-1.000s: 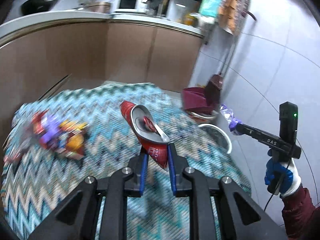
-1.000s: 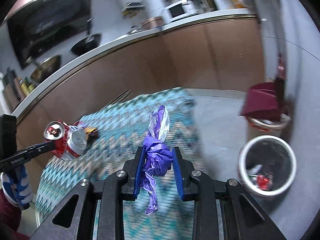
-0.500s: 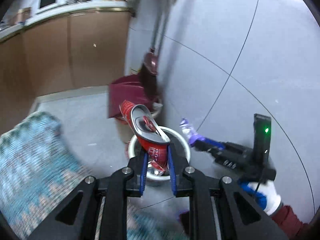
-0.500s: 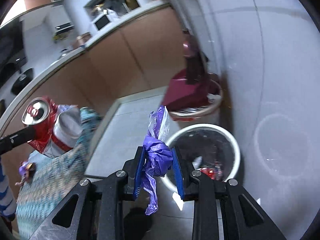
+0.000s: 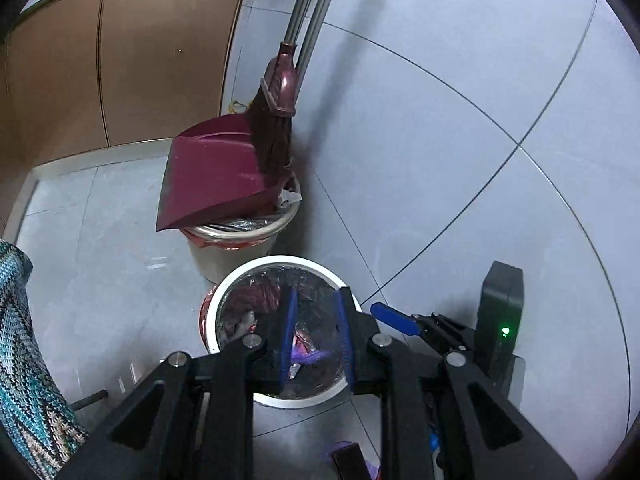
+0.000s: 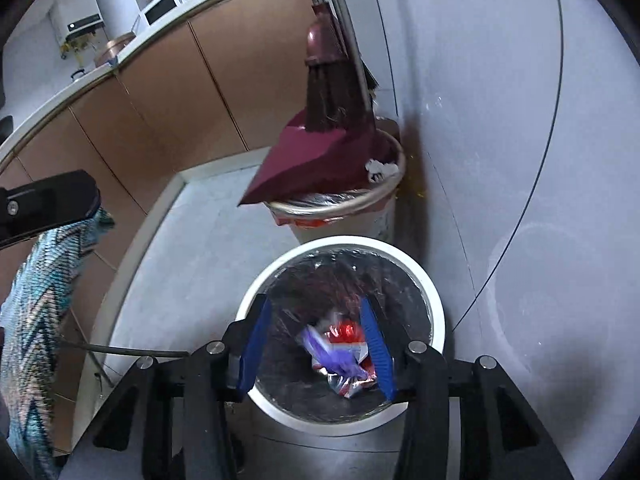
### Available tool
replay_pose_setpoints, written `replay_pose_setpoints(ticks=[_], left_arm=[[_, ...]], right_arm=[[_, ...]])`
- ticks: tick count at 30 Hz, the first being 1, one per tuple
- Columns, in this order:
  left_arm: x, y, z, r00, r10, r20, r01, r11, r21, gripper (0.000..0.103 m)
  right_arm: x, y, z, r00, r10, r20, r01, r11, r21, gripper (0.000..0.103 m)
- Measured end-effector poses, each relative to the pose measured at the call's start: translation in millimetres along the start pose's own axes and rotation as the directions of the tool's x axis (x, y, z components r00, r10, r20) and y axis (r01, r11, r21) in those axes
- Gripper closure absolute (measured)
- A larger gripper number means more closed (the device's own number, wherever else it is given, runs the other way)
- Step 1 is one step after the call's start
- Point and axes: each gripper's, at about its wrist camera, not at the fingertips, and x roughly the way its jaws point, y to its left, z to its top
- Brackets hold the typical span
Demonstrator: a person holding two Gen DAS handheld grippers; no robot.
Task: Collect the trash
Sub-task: 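Carry the red can and purple wrapper to the bin and open both grippers, then return both tools from the bin to the blanket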
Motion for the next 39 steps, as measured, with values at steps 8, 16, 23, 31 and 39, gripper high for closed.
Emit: replay_pose_setpoints(ticks=[8,16,23,31,39], left_arm=[[-42,2,-9,0.996,0.029,0.087,-0.028,1.0,-0.013,0.084],[-131,0,-35,0.973,0.061,0.223,-0.053,0.998,-0.042,0.084],[-222,9,-74,0.946,0.128,0.298,-0.109,0.991,-0.079,0.068],[-323,41,-134,0.898,0.249,0.363,-0.212,0.967,-0.138,0.053],[-394,99,-206,0.851,0.385,0.358,-0.307,0.916,-0.256,0.049]], right_arm=[[-13,13,-6,1.0,-0.009,0.011,0.01,1.0,-0.01,0.049],[-80,57,-5,0.995,0.004,0.103,0.004,0.997,-0.077,0.046],[-162,112,-6,0.978,0.061,0.198,-0.027,0.985,-0.169,0.042],[-230,196,-14,0.946,0.216,0.242,-0.14,0.944,-0.299,0.036],[-245,271,-29,0.912,0.364,0.188,-0.269,0.879,-0.393,0.035]])
